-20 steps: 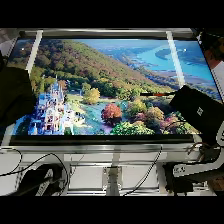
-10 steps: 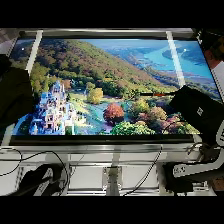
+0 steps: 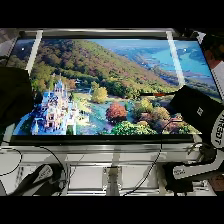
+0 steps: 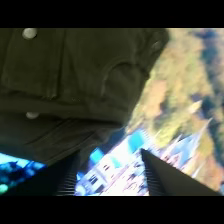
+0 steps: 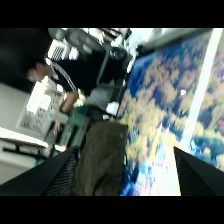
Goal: Fold the clothes and pants, and hang the long-sleeved shirts on hangers.
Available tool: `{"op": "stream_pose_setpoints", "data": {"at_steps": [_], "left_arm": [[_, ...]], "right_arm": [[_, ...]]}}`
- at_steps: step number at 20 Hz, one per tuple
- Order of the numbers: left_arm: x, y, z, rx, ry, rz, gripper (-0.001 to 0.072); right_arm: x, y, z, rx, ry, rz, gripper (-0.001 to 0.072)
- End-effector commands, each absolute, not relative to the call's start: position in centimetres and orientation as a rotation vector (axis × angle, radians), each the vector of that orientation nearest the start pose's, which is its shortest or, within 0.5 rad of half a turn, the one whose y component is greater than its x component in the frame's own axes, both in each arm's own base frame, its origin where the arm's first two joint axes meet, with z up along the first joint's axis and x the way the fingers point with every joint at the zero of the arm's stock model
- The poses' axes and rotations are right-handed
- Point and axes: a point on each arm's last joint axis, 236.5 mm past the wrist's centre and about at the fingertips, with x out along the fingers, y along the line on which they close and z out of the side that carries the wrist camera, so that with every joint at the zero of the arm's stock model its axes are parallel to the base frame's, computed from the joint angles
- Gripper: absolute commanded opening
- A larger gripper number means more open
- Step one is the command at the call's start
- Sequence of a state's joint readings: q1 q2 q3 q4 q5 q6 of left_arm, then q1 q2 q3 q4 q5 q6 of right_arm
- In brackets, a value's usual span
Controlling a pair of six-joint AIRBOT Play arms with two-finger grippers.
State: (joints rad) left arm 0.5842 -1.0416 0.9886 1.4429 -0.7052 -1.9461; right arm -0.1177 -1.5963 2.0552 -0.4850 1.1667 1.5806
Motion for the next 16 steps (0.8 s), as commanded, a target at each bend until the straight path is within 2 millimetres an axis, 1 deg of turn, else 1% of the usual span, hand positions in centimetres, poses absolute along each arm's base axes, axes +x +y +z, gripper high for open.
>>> {"op": "stream_pose_setpoints", "data": {"at_steps": [1,2,4,5,7,9,10,13,16], "left_arm": [[36.0,22.5,4.3,-0.801,0.703,0.703,0.0575],[35.9,22.6,3.1,-0.892,0.707,0.748,0.0575],[35.9,22.5,0.8,-1.127,0.678,0.865,0.0574],[36.4,22.8,0.4,-1.165,0.651,0.881,0.0573],[38.2,23.3,0.7,-1.159,0.596,0.828,0.0568],[38.8,24.0,0.5,-1.146,0.569,0.821,0.0403],[38.9,24.4,0.1,-1.149,0.562,0.827,0.0360],[38.6,25.7,-1.1,-1.142,0.562,0.849,0.0356],[38.9,25.8,-2.6,-1.112,0.604,0.809,0.0356]], "right_arm": [[51.3,15.0,31.7,0.755,0.619,0.699,0.0682],[51.3,15.0,31.7,0.755,0.619,0.698,0.0682],[51.3,15.0,31.7,0.755,0.618,0.698,0.0682],[51.3,15.0,31.7,0.755,0.619,0.698,0.0682],[51.3,15.0,31.7,0.755,0.620,0.699,0.0682],[51.3,15.0,31.7,0.755,0.619,0.698,0.0682],[51.3,15.0,31.7,0.755,0.619,0.698,0.0682],[51.2,15.0,31.7,0.754,0.621,0.699,0.0682],[51.3,15.0,31.7,0.755,0.619,0.698,0.0682]]}}
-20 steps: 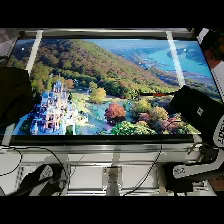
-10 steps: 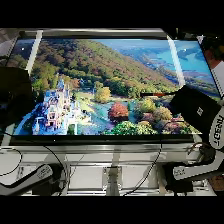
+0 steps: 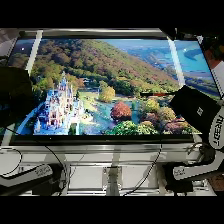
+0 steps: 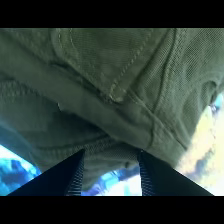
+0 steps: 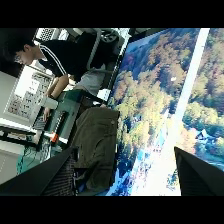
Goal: Fold the clothes and pants, and hang the long-sleeved shirts on hangers.
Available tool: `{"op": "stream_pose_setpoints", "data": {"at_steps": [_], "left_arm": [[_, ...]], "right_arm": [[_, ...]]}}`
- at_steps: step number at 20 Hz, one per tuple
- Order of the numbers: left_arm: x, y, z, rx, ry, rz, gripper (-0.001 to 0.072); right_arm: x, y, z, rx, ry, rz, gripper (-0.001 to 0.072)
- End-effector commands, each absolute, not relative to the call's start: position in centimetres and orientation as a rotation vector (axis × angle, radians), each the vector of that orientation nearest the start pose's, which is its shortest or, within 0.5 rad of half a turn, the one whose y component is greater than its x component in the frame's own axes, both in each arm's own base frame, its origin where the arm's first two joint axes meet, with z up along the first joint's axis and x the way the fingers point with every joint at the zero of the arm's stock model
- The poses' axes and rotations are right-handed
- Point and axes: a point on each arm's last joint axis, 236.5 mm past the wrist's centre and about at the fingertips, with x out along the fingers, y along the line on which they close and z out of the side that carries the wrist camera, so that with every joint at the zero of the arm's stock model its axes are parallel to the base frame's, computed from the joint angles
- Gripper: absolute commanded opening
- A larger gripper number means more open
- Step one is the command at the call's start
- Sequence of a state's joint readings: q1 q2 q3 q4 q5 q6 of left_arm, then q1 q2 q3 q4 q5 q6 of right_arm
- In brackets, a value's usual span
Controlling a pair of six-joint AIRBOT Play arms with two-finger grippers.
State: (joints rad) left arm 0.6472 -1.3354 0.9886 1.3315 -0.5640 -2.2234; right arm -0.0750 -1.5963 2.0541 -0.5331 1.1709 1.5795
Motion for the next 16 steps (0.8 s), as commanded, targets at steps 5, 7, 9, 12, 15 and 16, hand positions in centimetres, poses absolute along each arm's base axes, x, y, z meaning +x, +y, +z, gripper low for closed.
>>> {"op": "stream_pose_setpoints", "data": {"at_steps": [5,7,9,12,15,16], "left_arm": [[41.7,25.9,-3.3,-1.220,0.507,0.740,0.0356],[42.2,26.6,-3.2,-1.201,0.476,0.733,0.0352],[42.2,26.7,-3.0,-1.191,0.468,0.733,0.0342],[42.4,25.8,-2.5,-1.137,0.504,0.691,0.0319],[42.6,24.8,-1.0,-1.111,0.508,0.650,0.0221],[42.6,24.7,-0.1,-1.101,0.497,0.641,0.0221]], "right_arm": [[51.2,15.0,31.7,0.754,0.623,0.700,0.0682],[50.9,15.2,31.4,0.747,0.640,0.706,0.0681],[50.7,15.3,31.1,0.741,0.654,0.711,0.0681],[50.8,15.0,30.6,0.723,0.663,0.693,0.0681],[50.9,14.8,30.3,0.710,0.665,0.679,0.0681],[50.9,14.8,30.3,0.710,0.666,0.679,0.0681]]}}
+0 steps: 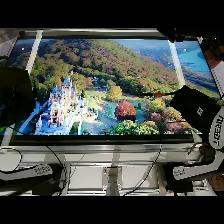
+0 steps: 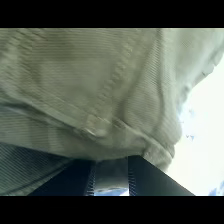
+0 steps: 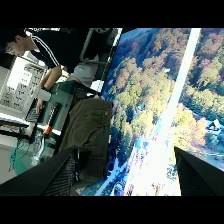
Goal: Fold the clothes and pants, and hang the long-sleeved shirts on hangers.
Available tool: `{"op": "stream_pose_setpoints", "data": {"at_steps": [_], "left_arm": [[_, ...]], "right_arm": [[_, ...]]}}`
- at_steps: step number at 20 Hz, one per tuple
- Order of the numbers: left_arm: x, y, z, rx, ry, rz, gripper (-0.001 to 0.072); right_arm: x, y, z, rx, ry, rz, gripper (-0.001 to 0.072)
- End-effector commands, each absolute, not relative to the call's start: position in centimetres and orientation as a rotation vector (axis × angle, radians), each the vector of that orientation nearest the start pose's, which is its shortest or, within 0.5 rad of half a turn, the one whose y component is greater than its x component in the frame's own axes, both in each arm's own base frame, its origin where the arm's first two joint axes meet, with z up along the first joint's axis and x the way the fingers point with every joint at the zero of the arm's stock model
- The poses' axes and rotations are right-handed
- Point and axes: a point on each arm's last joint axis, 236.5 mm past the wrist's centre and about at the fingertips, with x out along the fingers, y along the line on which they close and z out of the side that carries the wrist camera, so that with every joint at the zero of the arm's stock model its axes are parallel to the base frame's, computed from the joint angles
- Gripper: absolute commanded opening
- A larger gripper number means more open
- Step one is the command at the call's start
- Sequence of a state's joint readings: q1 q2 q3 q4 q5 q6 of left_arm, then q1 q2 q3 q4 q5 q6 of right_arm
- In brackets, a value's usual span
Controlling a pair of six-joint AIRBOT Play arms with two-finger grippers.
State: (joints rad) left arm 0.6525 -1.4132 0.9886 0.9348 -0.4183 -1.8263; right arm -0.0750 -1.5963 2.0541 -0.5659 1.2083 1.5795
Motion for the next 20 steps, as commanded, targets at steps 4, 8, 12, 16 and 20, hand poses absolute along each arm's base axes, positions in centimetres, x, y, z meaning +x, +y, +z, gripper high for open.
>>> {"op": "stream_pose_setpoints", "data": {"at_steps": [4,8,12,16,20], "left_arm": [[42.2,24.0,2.8,-1.070,0.477,0.608,0.0286],[42.0,24.7,2.4,-1.063,0.472,0.628,0.0655],[42.2,25.4,0.6,-1.093,0.477,0.659,0.0626],[42.6,26.7,-0.5,-1.103,0.438,0.693,0.0533],[43.1,28.3,1.0,-1.125,0.323,0.718,0.0509]], "right_arm": [[50.9,14.8,30.3,0.710,0.665,0.679,0.0681],[50.9,14.8,30.3,0.710,0.665,0.679,0.0681],[50.9,14.8,30.3,0.710,0.665,0.679,0.0681],[50.8,14.8,30.2,0.708,0.671,0.682,0.0681],[50.0,15.0,29.3,0.682,0.720,0.690,0.0681]]}}
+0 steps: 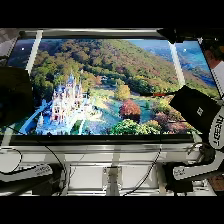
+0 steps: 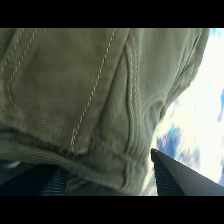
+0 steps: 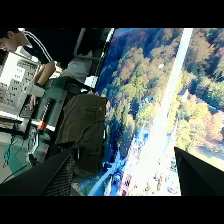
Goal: Fold the clothes and pants, and hang the long-sleeved shirts on hangers.
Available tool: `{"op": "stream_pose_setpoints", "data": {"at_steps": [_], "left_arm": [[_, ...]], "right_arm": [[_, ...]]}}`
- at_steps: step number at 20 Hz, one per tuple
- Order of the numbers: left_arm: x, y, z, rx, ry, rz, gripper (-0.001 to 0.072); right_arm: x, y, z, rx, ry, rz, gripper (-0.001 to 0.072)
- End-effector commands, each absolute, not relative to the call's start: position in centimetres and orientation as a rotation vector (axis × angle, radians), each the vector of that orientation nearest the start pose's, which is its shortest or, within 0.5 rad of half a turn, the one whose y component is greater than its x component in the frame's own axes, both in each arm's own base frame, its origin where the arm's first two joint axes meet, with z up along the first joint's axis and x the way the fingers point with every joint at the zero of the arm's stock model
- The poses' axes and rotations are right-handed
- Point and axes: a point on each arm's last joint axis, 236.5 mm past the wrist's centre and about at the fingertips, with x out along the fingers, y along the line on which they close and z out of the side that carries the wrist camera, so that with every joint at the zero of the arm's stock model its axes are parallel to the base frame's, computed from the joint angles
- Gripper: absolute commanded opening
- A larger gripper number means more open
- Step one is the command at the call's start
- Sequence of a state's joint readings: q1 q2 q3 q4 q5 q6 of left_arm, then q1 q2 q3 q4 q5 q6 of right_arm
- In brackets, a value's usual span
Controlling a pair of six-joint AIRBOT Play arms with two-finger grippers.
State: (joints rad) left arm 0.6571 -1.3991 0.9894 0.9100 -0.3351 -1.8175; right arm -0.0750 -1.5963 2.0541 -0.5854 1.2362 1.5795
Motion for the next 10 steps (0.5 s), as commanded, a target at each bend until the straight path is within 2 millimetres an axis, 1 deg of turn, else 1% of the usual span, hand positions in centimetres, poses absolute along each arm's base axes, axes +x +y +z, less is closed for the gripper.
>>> {"op": "stream_pose_setpoints", "data": {"at_steps": [1,2,3,4,5,7,8,9,10], "left_arm": [[43.1,28.4,0.9,-1.125,0.323,0.721,0.0458],[43.1,28.5,0.7,-1.126,0.324,0.724,0.0458],[43.1,28.5,0.5,-1.127,0.326,0.726,0.0388],[43.1,28.6,0.4,-1.126,0.325,0.729,0.0189],[43.1,28.8,0.6,-1.124,0.313,0.732,0.0037],[43.4,28.8,1.2,-1.148,0.291,0.726,0.0034],[43.6,28.5,1.9,-1.144,0.291,0.711,0.0033],[44.0,27.9,2.8,-1.123,0.293,0.686,0.0033],[44.7,26.9,4.3,-1.068,0.299,0.641,0.0032]], "right_arm": [[49.9,15.0,29.0,0.672,0.730,0.685,0.0681],[49.8,14.9,28.9,0.668,0.737,0.685,0.0681],[49.8,14.9,28.9,0.668,0.737,0.685,0.0680],[49.8,14.9,28.9,0.668,0.737,0.685,0.0680],[49.8,14.9,28.9,0.668,0.736,0.685,0.0679],[49.8,14.9,28.9,0.668,0.736,0.684,0.0678],[49.9,14.9,28.8,0.664,0.737,0.680,0.0670],[50.0,14.7,28.5,0.653,0.739,0.670,0.0584],[50.1,14.4,28.2,0.640,0.742,0.653,0.0459]]}}
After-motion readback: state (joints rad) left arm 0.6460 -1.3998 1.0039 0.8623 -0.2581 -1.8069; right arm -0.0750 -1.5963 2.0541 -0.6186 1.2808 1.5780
